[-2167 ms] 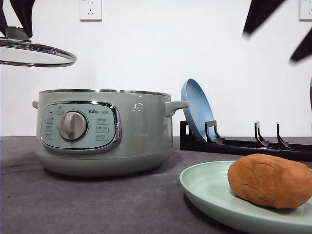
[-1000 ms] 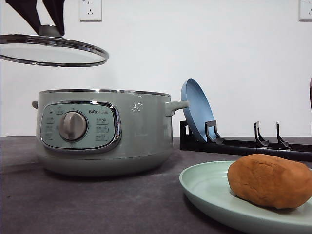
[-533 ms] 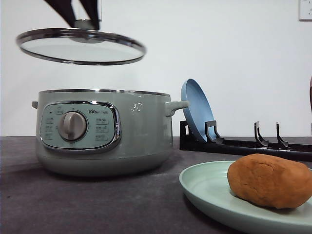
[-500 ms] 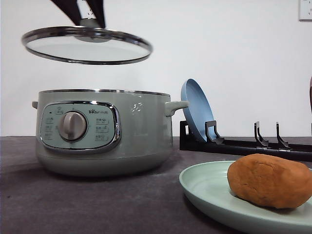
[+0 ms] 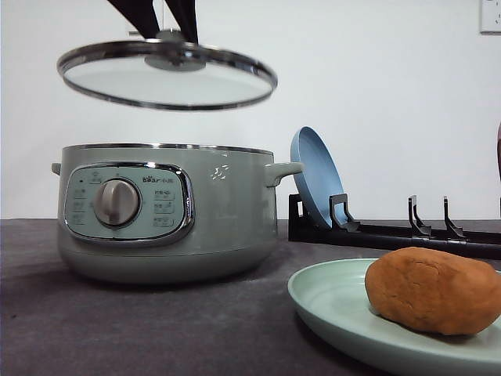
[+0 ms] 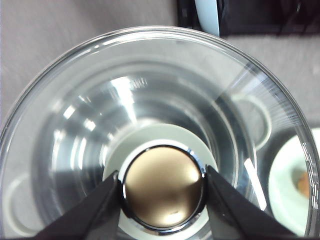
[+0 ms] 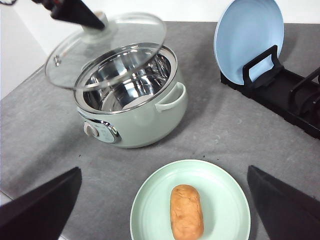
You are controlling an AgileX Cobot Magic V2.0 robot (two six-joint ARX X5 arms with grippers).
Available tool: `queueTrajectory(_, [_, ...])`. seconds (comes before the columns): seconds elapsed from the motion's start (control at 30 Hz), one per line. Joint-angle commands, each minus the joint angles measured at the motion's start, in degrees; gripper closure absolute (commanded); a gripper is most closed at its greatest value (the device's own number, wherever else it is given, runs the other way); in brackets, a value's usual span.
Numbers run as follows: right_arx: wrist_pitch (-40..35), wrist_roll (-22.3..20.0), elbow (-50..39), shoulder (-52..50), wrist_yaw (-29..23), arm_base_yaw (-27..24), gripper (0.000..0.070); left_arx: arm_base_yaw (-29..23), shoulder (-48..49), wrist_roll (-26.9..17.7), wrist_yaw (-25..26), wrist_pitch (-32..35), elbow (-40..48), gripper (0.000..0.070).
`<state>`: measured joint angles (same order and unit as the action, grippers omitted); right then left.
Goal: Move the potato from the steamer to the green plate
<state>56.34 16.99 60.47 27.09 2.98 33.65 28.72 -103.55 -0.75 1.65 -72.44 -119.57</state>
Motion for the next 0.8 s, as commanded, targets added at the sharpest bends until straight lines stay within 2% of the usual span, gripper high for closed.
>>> queueTrajectory(0.0, [-0.6, 0.6, 0.8, 0.1, -0.2, 0.3, 0.0000, 0.3, 0.1, -0.3, 0.0, 1.6, -0.7, 0.0700])
queueTrajectory(0.47, [-0.6, 0.6, 0.8, 0.1, -0.9, 0.3, 0.0000, 0.3, 0.1, -1.2, 0.0, 7.4, 8.1, 0.0700])
queueTrajectory(0.77, [-0.7, 0.6, 0.8, 0.1, -2.7, 0.3, 0.0000, 0.3, 0.1, -1.5, -1.9, 9.9, 11.3, 0.0700])
